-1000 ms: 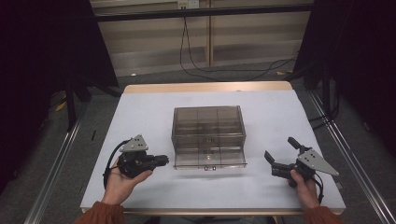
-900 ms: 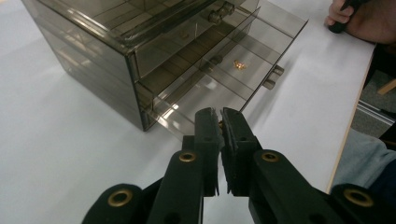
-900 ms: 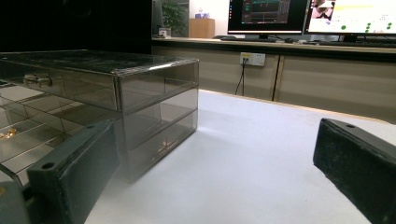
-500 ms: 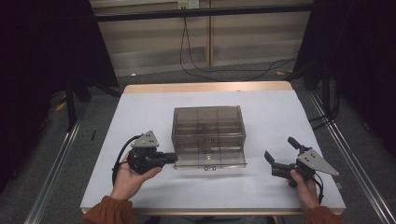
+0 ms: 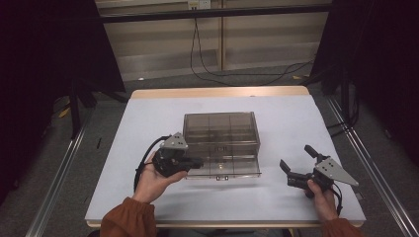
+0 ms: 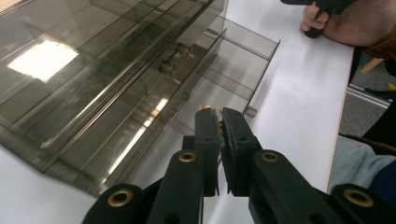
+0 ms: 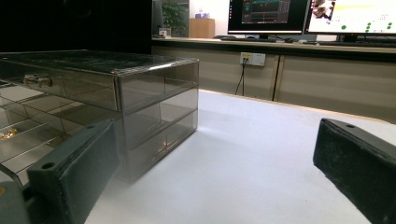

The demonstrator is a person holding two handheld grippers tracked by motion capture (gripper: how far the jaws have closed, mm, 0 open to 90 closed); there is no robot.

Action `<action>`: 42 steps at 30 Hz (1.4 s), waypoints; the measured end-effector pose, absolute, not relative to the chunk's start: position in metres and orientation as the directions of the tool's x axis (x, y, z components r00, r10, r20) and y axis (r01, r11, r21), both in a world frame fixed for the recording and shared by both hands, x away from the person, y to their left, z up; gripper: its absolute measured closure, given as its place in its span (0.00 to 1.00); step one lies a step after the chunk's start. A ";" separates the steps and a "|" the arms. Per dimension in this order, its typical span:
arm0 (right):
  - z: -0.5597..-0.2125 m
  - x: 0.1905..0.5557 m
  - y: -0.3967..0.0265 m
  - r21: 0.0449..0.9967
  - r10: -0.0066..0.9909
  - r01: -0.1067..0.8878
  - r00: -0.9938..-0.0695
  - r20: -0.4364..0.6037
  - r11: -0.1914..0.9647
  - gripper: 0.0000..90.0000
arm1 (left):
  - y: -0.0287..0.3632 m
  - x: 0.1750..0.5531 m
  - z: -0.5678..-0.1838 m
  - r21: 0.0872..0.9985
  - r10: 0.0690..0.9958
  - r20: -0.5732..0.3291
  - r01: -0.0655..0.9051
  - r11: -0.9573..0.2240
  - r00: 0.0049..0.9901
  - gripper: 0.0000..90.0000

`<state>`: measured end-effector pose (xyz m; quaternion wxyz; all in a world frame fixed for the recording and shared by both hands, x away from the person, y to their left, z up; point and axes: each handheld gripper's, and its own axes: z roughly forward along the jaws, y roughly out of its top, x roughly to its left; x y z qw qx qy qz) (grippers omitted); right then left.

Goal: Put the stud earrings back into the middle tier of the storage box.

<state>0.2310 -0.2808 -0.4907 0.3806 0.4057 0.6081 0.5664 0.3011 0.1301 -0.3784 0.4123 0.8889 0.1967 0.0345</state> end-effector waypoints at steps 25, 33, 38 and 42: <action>-0.491 0.231 -0.281 0.998 0.924 0.062 -0.382 -0.004 0.030 0.00 | 0.083 0.322 -0.379 0.655 0.300 -0.073 0.272 -0.705 0.951 0.96; -0.491 0.231 -0.281 0.998 0.924 0.062 -0.382 -0.003 0.029 0.00 | 0.069 0.325 -0.379 0.623 0.291 -0.059 0.263 -0.737 0.955 0.96; -0.491 0.231 -0.281 0.998 0.924 0.062 -0.382 -0.004 0.030 0.00 | 0.057 0.325 -0.378 0.590 0.264 -0.041 0.236 -0.772 0.964 0.96; -0.491 0.231 -0.281 0.998 0.924 0.062 -0.383 -0.003 0.029 0.00 | 0.050 0.327 -0.380 0.566 0.254 -0.035 0.229 -0.792 0.966 0.96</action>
